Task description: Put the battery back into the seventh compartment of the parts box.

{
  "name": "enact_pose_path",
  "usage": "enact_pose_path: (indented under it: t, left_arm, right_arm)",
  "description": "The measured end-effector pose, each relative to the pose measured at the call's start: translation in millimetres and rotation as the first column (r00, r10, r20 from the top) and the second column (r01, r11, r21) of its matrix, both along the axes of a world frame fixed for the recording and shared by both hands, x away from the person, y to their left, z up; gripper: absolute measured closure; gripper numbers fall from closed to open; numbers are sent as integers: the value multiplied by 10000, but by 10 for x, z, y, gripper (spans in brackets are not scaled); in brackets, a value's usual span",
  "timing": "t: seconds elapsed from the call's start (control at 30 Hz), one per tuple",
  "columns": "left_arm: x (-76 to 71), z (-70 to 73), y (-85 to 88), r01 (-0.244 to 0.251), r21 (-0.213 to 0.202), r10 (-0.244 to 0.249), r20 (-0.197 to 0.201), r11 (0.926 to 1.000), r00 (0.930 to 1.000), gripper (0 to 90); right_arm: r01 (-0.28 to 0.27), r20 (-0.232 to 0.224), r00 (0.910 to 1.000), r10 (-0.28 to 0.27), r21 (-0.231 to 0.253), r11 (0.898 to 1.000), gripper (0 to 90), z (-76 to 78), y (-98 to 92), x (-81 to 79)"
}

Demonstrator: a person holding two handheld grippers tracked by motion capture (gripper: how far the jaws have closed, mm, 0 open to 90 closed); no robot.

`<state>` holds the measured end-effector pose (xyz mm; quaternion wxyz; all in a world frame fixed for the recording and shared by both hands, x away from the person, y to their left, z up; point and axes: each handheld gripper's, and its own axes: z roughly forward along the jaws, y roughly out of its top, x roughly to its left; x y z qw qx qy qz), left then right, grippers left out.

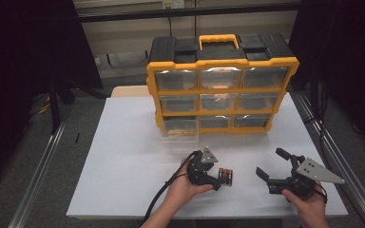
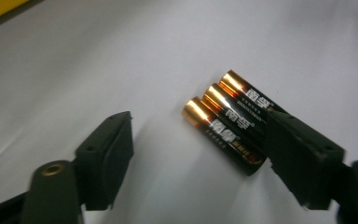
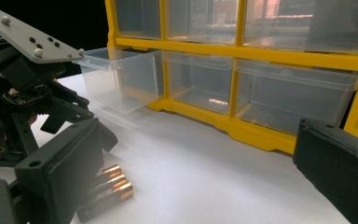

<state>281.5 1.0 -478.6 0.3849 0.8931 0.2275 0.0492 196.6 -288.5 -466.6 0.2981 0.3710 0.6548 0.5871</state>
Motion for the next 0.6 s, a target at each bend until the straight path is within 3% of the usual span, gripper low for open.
enact_pose_path:
  t: [0.03, 0.13, 0.17, 0.23, 0.27, 0.33, 0.37, 0.4, 0.47, 0.53, 0.57, 0.6]
  left_arm:
    - [8, 10, 12, 41, 73, -41, 51, 10000, 10000, 353]
    - [14, 38, 54, -133, 352, 130, 90, 9993, 9999, 402]
    - [28, 57, 79, 85, 553, -82, -62, 9984, 9999, 435]
    - [24, 51, 98, -134, 664, 132, 39, 9977, 9999, 522]
    - [33, 72, 117, -59, 1021, 69, -91, 9948, 9999, 560]
    - [34, 55, 126, -410, 726, 423, -153, 9965, 9990, 583]
    - [37, 70, 137, -376, 894, 399, -249, 9953, 9989, 615]
    - [34, 68, 135, -543, 798, 567, -272, 9953, 9980, 690]
    - [34, 79, 146, -729, 930, 767, -384, 9930, 9963, 730]
    - [53, 95, 168, -622, 1037, 693, -672, 9927, 9953, 772]
    - [54, 85, 167, -737, 818, 800, -770, 9939, 9938, 773]
    - [72, 100, 182, -554, 1002, 636, -808, 9934, 9947, 773]
  right_arm:
    - [-14, 3, 10000, 14, 17, 10000, 13, 2, -2, -2]
    - [-4, 9, 10000, 4, 14, 10000, 13, 3, -3, -2]
    - [-6, -1, 10000, 6, 18, 10000, 13, 2, -3, -2]
    - [1, -12, 10000, -1, 20, 10000, 13, 1, -2, 0]
    - [-4, 6, 10000, 4, 13, 10000, 14, 1, -1, 1]
    - [-11, 18, 10000, 11, 8, 10000, 14, 2, -1, 1]
    - [21, 18, 10000, -21, 19, 10000, 15, 1, 0, 2]
    - [-6, -3, 10000, 6, -40, 10000, 15, -2, -4, 1]
    - [-8, -2, 10000, 8, -26, 10000, 15, -1, -4, 0]
    - [7, -7, 10000, -7, 39, 10000, 15, 2, -4, -2]
    - [-12, -9, 10000, 12, -7, 10000, 15, 0, -8, -3]
    - [-17, -3, 10000, 17, 1, 10000, 15, 0, -7, -1]
